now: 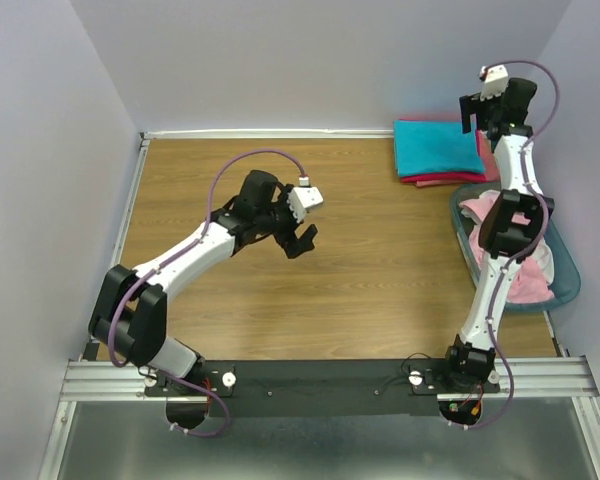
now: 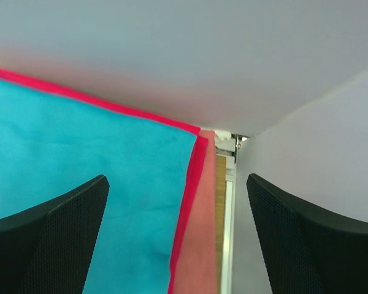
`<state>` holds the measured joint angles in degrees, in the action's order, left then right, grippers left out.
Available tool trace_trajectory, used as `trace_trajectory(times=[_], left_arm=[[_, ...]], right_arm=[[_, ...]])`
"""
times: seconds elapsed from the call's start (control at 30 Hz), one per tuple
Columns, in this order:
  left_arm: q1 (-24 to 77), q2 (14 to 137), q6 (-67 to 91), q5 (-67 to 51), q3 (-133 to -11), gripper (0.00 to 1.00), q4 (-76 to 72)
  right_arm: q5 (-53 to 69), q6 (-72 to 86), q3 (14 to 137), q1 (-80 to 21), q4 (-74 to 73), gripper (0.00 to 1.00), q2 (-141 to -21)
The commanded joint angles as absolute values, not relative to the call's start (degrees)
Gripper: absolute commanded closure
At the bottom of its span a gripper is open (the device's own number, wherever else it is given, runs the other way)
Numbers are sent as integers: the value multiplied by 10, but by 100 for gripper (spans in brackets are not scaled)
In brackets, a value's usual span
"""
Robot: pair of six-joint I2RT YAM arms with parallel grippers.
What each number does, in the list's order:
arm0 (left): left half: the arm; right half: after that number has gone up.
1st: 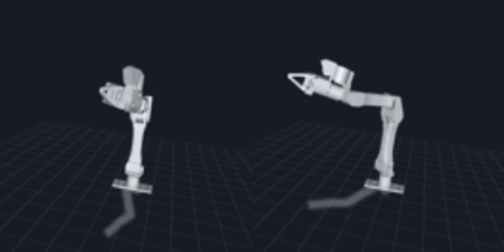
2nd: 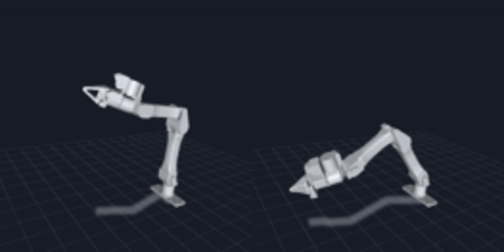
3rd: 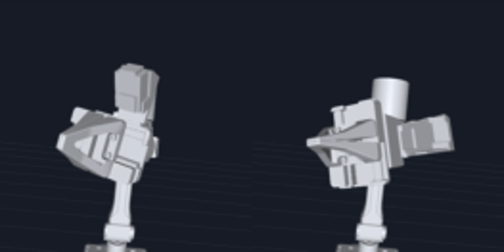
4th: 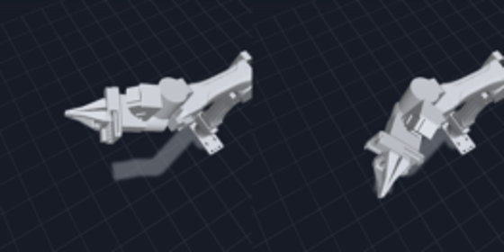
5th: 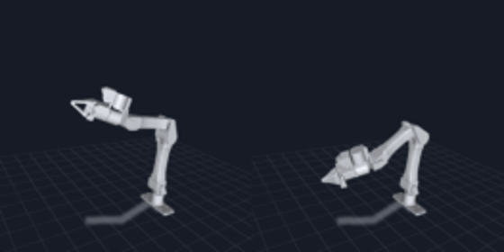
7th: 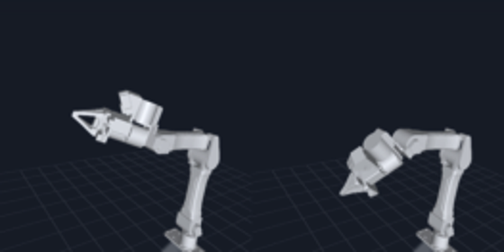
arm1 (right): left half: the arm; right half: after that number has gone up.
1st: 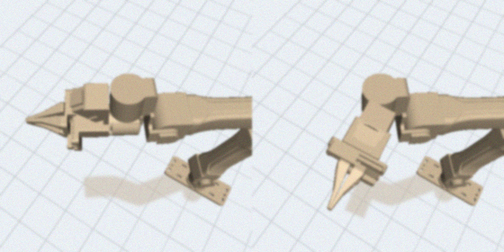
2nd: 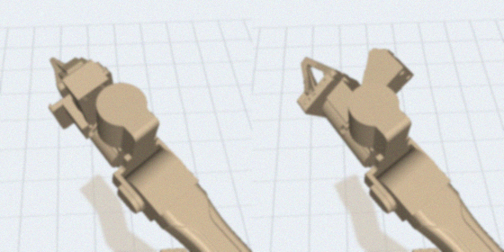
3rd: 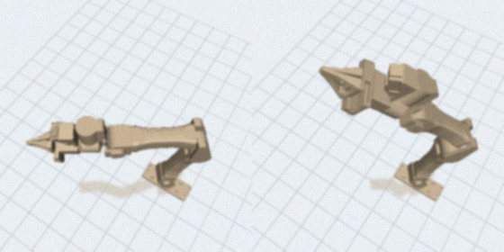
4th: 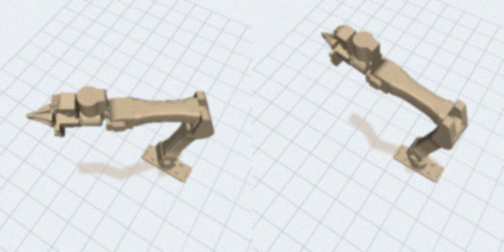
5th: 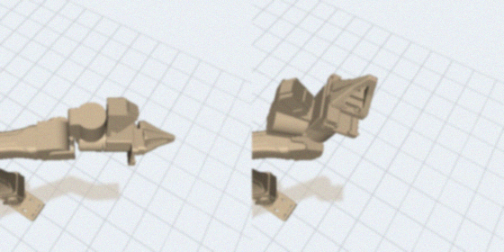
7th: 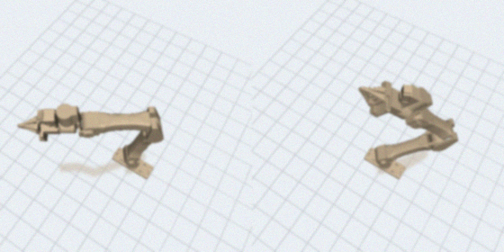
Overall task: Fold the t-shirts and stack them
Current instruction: Put the neatly folded tshirt into the corner of the board with the right arm
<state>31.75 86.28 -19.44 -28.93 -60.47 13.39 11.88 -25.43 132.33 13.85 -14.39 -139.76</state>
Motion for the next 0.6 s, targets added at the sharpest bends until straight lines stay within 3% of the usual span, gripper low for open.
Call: trace_trajectory(times=[0.0,0.37,0.57], left_arm=[[282,815,-152,-311,-606,2,124],[100,741,-124,-330,-657,3,172],[48,687,-150,-275,-614,2,220]], right_arm=[[167,-156,1270,141,-127,0,-1266],[286,-39,1095,138,-278,0,-1044],[315,-56,883,114,-336,0,-893]])
